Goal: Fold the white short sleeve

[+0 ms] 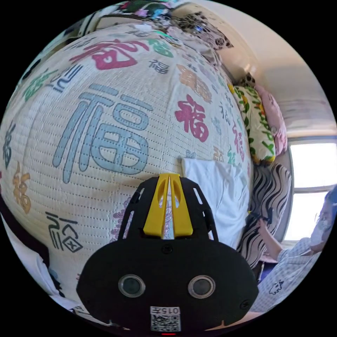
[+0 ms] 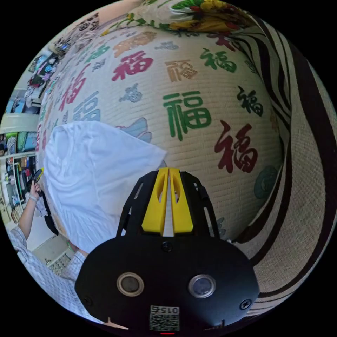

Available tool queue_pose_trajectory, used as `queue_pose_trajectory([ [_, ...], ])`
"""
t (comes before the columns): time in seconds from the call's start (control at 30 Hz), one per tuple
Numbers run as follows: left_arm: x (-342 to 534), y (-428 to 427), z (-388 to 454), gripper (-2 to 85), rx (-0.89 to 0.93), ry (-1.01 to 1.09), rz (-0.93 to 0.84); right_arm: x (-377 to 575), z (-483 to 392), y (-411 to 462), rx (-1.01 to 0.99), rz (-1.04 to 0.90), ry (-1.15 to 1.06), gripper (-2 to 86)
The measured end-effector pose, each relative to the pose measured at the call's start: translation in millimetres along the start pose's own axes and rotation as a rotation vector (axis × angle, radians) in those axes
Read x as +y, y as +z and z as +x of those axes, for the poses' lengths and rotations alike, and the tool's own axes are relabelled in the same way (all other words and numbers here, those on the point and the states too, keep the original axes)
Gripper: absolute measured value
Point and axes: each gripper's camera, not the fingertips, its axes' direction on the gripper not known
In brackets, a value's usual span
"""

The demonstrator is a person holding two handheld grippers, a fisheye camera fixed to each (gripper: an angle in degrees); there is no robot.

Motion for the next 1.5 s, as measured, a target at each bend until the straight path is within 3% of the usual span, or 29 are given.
queue_pose_trajectory([
  [0.1, 9.0, -11.7, -20.5, 2.4, 0.111, -0.104, 0.091, 6.0, -2.4, 1.2, 0.041, 0.019, 0.034, 3.0],
  [0.17, 10.8, -20.1, -10.1, 5.1, 0.157, -0.058, 0.126, 10.8, -11.7, -9.8, -0.021, 0.08, 0.019, 5.8],
  [0.27, -3.0, -19.5, 45.1, 9.3, 0.187, 0.146, 0.074, 7.2, -54.4, -29.4, -0.103, 0.167, -0.145, 8.6],
  [0.4, -27.1, 21.7, 167.4, 10.0, 0.076, 0.578, -0.071, -22.0, -146.1, -19.8, -0.037, 0.162, -0.485, 11.4],
  [0.53, -45.7, 81.9, 213.2, 6.7, -0.008, 0.676, -0.219, -50.4, -189.7, 26.9, 0.048, -0.025, -0.59, 8.0],
  [0.6, -57.5, 109.2, 211.3, 2.3, -0.075, 0.645, -0.324, -55.3, -193.2, 44.4, 0.086, -0.085, -0.588, 2.3],
  [0.7, -71.1, 96.2, 205.0, 0.7, 0.008, 0.589, -0.254, -60.0, -179.3, 32.2, 0.012, -0.024, -0.492, -0.2],
  [0.93, -52.1, 100.0, 192.6, 5.3, -0.04, 0.568, -0.16, -50.5, -164.2, 44.3, -0.036, 0.015, -0.391, 4.9],
  [1.13, 46.3, 12.4, 146.8, 8.1, 0.04, 0.44, 0.038, 62.3, -123.4, -1.8, -0.282, 0.204, -0.272, 7.7],
  [1.23, 135.2, -19.0, 109.0, 8.8, -0.028, 0.349, -0.004, 155.3, -110.8, 8.8, -0.242, 0.103, -0.229, 9.0],
  [1.37, 255.7, -19.4, 46.1, 10.2, -0.174, 0.141, -0.235, 272.7, -89.4, 64.4, -0.197, -0.174, -0.072, 10.5],
  [1.5, 329.8, 5.2, 10.5, 11.0, -0.146, 0.002, -0.381, 341.6, -79.6, 110.9, -0.294, -0.322, 0.058, 10.7],
])
